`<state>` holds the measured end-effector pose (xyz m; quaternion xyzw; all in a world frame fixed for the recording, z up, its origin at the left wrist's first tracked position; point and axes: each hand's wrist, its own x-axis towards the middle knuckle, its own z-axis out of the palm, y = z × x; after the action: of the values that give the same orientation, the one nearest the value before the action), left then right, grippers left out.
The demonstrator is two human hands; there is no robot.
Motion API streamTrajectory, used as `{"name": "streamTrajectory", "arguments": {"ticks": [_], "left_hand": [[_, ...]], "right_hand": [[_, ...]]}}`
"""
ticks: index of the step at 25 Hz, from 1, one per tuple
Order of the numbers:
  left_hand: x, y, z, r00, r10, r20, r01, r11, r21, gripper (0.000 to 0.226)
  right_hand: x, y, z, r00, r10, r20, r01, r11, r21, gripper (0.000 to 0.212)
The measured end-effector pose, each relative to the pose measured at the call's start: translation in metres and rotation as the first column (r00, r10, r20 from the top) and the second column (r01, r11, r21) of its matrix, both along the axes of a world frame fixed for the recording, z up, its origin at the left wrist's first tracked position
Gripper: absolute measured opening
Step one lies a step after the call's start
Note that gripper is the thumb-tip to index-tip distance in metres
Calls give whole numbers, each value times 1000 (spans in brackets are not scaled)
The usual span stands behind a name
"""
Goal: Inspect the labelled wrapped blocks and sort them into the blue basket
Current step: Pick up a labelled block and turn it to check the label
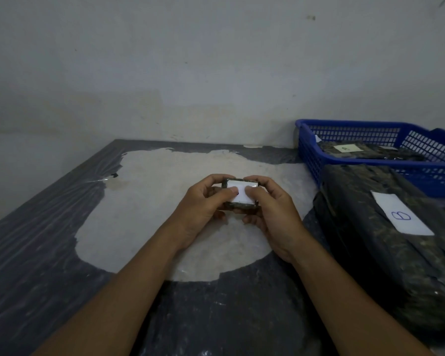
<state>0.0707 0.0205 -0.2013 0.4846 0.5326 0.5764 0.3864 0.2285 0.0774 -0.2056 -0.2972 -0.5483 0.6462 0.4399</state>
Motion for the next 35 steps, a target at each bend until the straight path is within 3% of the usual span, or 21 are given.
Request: {"name": "streamTrajectory", "arguments": {"ticks": [5,8,11,14,17,29,35], "left_hand": [[0,-1,-2,999,3,-46,-2,1000,22,27],[2,-1,0,999,11,-47,-9,998,54,37],[4,-2,1,998,-2,-57,7,995,97,37],[3,-2,1,993,-41,-111,52,994,95,37],[2,-1,0,995,-92,-35,94,994,48,35],[6,1,2,996,46,-81,-48,999,-26,28],[6,3,0,997,71,-42,-72,997,-23,28]], "right_hand": [[-1,-1,-1,999,-42,34,40,998,52,25],[-2,0,1,999,-33,-22,32,999,-21,31],[-3,0,4,999,21,-48,-26,994,-109,24],[-3,-1,4,999,28,-16,-29,996,-80,23],[-1,-1,2,1000,22,-13,-22,998,-53,24],[1,-3,1,1000,-5,24,5,1000,2,25],[0,-2,3,999,14,-48,-17,997,-77,31]]}}
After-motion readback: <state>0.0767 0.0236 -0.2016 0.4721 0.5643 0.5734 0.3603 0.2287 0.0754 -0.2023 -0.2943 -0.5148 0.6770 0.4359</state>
